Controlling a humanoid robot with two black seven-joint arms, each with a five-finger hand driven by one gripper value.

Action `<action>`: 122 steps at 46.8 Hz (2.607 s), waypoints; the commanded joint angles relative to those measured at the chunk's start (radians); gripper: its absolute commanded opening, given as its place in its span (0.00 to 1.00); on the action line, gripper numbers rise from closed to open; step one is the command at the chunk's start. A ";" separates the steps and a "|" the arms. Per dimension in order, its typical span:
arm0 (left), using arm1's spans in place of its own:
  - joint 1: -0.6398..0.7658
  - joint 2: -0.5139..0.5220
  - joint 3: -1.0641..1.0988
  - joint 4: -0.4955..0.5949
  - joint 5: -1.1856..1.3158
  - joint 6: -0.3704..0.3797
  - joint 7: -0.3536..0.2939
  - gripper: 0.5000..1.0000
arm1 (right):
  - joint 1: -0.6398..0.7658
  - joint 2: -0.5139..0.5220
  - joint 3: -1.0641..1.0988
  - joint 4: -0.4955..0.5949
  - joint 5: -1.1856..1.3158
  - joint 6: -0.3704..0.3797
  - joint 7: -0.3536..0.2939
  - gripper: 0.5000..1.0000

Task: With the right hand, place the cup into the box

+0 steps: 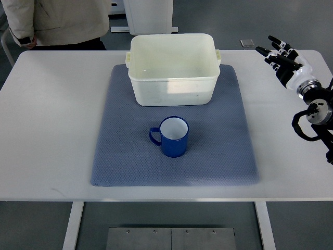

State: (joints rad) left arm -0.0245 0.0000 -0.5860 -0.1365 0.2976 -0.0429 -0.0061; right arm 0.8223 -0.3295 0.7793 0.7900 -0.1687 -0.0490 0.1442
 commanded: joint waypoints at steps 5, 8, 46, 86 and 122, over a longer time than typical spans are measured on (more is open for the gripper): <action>0.001 0.000 0.000 0.000 0.000 0.000 0.000 1.00 | 0.003 0.004 0.000 0.000 0.000 0.000 0.000 1.00; 0.001 0.000 -0.001 0.000 0.000 0.001 0.000 1.00 | 0.004 0.006 0.000 -0.002 0.000 0.000 0.000 1.00; 0.001 0.000 0.000 0.000 0.000 0.001 0.000 1.00 | 0.024 0.066 -0.003 0.000 0.000 0.000 0.000 1.00; 0.001 0.000 0.000 0.000 0.000 0.001 0.000 1.00 | 0.043 0.058 -0.005 -0.002 -0.002 0.000 0.002 1.00; 0.001 0.000 0.000 0.000 0.000 0.001 0.000 1.00 | 0.101 0.023 -0.060 -0.006 0.011 0.001 0.002 1.00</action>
State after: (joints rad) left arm -0.0230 0.0000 -0.5864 -0.1365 0.2976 -0.0414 -0.0061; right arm 0.9210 -0.2994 0.7262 0.7838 -0.1584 -0.0474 0.1459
